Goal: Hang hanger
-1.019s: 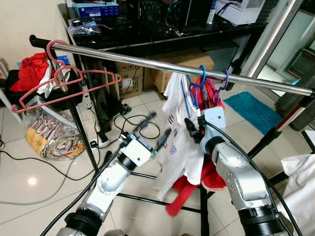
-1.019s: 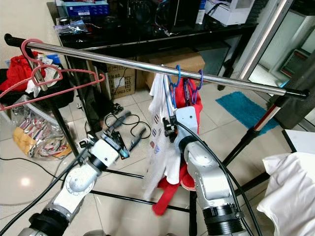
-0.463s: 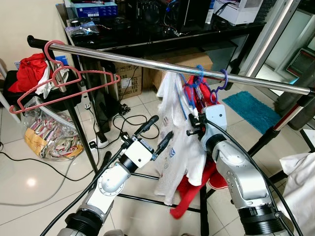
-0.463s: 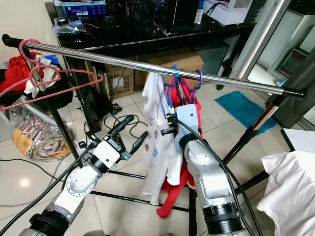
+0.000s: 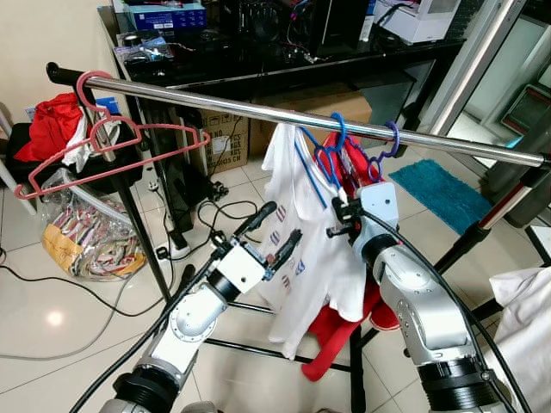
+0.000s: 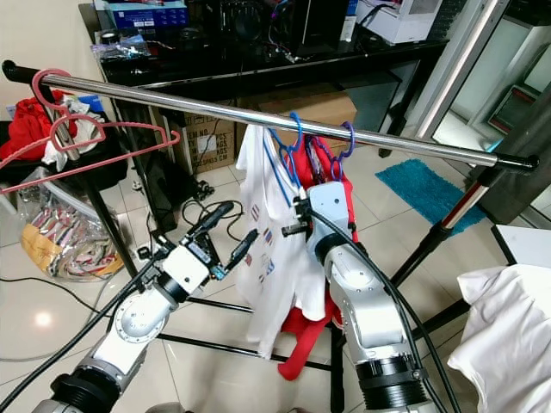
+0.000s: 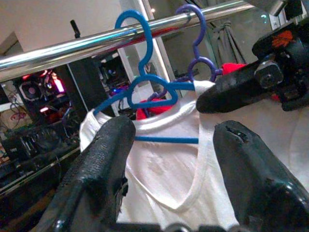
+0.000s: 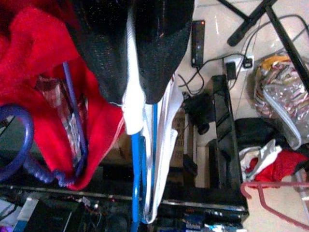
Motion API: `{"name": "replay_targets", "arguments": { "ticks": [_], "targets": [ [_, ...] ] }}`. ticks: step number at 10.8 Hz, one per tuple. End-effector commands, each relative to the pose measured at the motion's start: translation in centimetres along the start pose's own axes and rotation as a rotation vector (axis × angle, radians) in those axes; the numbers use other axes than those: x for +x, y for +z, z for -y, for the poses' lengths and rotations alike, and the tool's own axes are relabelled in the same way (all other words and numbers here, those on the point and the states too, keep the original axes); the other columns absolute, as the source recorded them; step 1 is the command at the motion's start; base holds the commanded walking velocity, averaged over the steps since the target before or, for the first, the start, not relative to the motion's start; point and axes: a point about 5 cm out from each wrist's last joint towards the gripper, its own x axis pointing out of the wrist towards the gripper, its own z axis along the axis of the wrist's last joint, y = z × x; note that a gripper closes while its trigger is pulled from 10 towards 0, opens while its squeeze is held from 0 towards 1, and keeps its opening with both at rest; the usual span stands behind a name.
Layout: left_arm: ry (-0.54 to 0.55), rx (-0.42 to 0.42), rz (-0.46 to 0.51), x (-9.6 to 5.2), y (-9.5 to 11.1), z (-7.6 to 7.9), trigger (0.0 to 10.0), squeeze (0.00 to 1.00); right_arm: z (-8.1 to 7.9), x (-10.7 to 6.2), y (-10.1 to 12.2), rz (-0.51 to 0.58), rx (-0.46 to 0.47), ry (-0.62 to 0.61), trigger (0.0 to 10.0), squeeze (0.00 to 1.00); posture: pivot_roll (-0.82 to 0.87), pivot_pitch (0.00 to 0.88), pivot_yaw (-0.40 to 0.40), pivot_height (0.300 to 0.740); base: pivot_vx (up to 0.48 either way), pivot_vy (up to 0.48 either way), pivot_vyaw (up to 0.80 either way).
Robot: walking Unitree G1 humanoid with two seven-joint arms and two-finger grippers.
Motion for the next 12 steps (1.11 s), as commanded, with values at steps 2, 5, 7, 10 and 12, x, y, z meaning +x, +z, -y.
{"name": "replay_targets", "arguments": {
  "ticks": [2,5,7,10,12],
  "targets": [
    [-0.002,0.004,0.002,0.1,0.0,-0.1,10.0,0.0,1.0,-0.7,2.6,0.161,0.021,-0.039,0.0,0.0,0.1,0.0,-0.069,0.74,0.0,0.0,0.0],
    [0.008,-0.005,-0.001,-0.2,0.0,-0.1,10.0,0.0,1.1,-2.8,0.8,0.123,0.02,0.002,0.0,0.0,0.09,0.0,-0.06,0.74,0.0,0.0,0.0],
    [0.012,-0.012,-0.004,-0.3,0.0,-0.1,10.0,0.0,1.3,-3.9,-0.2,0.087,-0.043,0.027,0.0,0.0,0.08,0.0,-0.052,0.74,0.0,0.0,0.0],
    [0.016,-0.017,-0.001,-0.2,0.1,0.0,10.0,0.0,1.4,-4.6,-0.9,0.085,-0.123,0.029,4.0,0.0,0.08,0.0,-0.052,0.74,0.0,0.0,0.0],
    [0.078,-0.052,-0.013,-0.5,0.0,-0.5,10.0,0.0,1.0,-5.7,-1.4,0.133,-0.159,0.105,10.0,0.0,0.07,0.0,-0.045,0.74,0.0,0.0,0.0]
  ]
}}
